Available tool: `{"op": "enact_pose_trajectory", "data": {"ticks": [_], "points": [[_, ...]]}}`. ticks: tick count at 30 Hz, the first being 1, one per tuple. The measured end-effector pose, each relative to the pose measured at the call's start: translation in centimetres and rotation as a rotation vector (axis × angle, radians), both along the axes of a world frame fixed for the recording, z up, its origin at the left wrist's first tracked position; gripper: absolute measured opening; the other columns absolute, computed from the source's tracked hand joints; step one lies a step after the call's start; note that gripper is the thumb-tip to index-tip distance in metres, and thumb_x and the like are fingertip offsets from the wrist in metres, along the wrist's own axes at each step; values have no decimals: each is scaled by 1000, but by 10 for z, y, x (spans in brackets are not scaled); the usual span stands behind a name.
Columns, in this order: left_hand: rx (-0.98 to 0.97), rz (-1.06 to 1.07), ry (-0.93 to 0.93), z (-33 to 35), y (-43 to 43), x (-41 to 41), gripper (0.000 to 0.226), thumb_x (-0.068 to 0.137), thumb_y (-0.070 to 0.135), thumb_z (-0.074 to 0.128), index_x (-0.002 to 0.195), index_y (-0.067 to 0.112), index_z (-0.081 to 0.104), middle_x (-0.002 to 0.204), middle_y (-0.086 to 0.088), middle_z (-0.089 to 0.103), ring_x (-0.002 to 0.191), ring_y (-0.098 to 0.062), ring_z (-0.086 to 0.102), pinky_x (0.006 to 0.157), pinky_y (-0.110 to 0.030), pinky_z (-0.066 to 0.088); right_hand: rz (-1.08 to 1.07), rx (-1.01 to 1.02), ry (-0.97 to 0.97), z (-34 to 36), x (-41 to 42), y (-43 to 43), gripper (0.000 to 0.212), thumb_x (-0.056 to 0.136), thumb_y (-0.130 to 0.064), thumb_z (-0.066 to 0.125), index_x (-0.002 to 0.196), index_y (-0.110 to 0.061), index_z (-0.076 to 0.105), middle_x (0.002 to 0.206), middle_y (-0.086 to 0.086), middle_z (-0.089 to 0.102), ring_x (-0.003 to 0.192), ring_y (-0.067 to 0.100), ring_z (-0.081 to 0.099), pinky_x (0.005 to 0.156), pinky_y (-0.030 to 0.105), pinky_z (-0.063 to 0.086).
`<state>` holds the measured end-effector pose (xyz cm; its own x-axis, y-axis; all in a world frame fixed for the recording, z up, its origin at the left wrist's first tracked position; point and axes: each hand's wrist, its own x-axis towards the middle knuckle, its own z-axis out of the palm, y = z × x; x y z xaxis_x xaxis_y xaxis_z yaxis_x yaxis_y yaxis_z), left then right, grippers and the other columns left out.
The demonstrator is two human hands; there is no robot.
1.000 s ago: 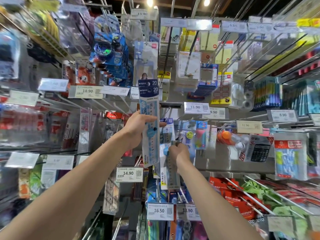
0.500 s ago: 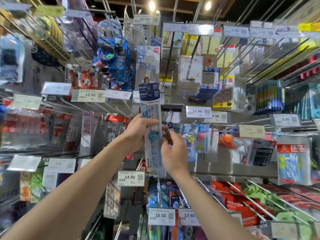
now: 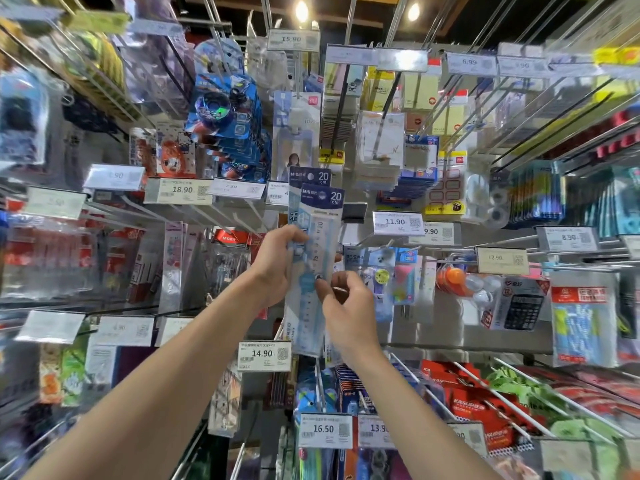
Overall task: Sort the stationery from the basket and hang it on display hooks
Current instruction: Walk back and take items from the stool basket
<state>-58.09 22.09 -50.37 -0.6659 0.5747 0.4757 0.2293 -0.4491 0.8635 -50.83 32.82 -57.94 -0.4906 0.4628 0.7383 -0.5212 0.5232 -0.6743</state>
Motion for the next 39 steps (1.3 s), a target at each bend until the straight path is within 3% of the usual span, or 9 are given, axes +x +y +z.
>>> {"op": "enact_pose_trajectory", "data": {"ticks": [3,5,10,14,17,20,24,34,39], "points": [[57,27,-12,2,-2,-8,35,102,29,40,115,5,62,92,-9,73,86,-28,71,87,-50,55,191,-201,3,0,6,16,11,104,-16,56,96,-13,49,95,10,70,85,21,69,78,37,61],[31,83,-12,1,0,-9,39,106,32,42,124,5,64,103,-10,76,95,-30,73,95,-55,54,288,-292,7,-4,10,23,12,105,-14,53,97,-13,45,101,15,72,90,23,70,79,38,59],[-38,108,33,-2,5,-3,35,108,33,43,126,9,62,120,-17,73,112,-38,69,101,-62,51,232,-302,-35,-30,20,33,9,104,-4,50,104,-10,57,96,10,75,89,25,70,81,43,57],[-40,60,61,0,1,-5,37,110,29,36,135,12,57,122,-16,74,108,-43,72,89,-52,58,114,-413,-29,-56,38,54,13,99,3,50,96,-1,62,85,16,70,77,29,64,72,39,50],[-31,56,64,1,1,-3,36,110,27,37,135,10,57,121,-15,74,105,-43,73,89,-52,58,29,-351,-196,-68,45,60,14,98,6,50,96,0,62,83,14,70,70,23,66,59,32,51],[-8,75,62,1,4,-3,33,110,24,38,130,8,59,119,-17,74,104,-43,73,85,-50,60,-60,-300,-347,-70,39,64,15,98,1,52,97,-8,64,92,12,73,80,26,69,68,40,55],[7,86,67,4,5,-5,33,110,24,39,130,9,61,119,-21,73,100,-41,74,83,-50,60,-104,-253,-351,-51,29,62,13,100,-8,53,100,-15,64,97,7,72,91,30,68,83,50,55],[25,102,76,7,3,-2,24,110,24,42,116,12,62,117,-22,73,105,-41,73,90,-56,59,-119,-300,-379,-8,10,51,20,101,-6,39,113,-10,55,110,13,63,88,22,56,73,36,41],[6,82,63,7,4,-7,26,108,28,45,119,10,61,120,-22,72,107,-39,73,96,-59,56,-133,-291,-438,1,2,47,35,99,-12,37,132,-15,50,123,11,61,104,28,59,94,46,51]]}}
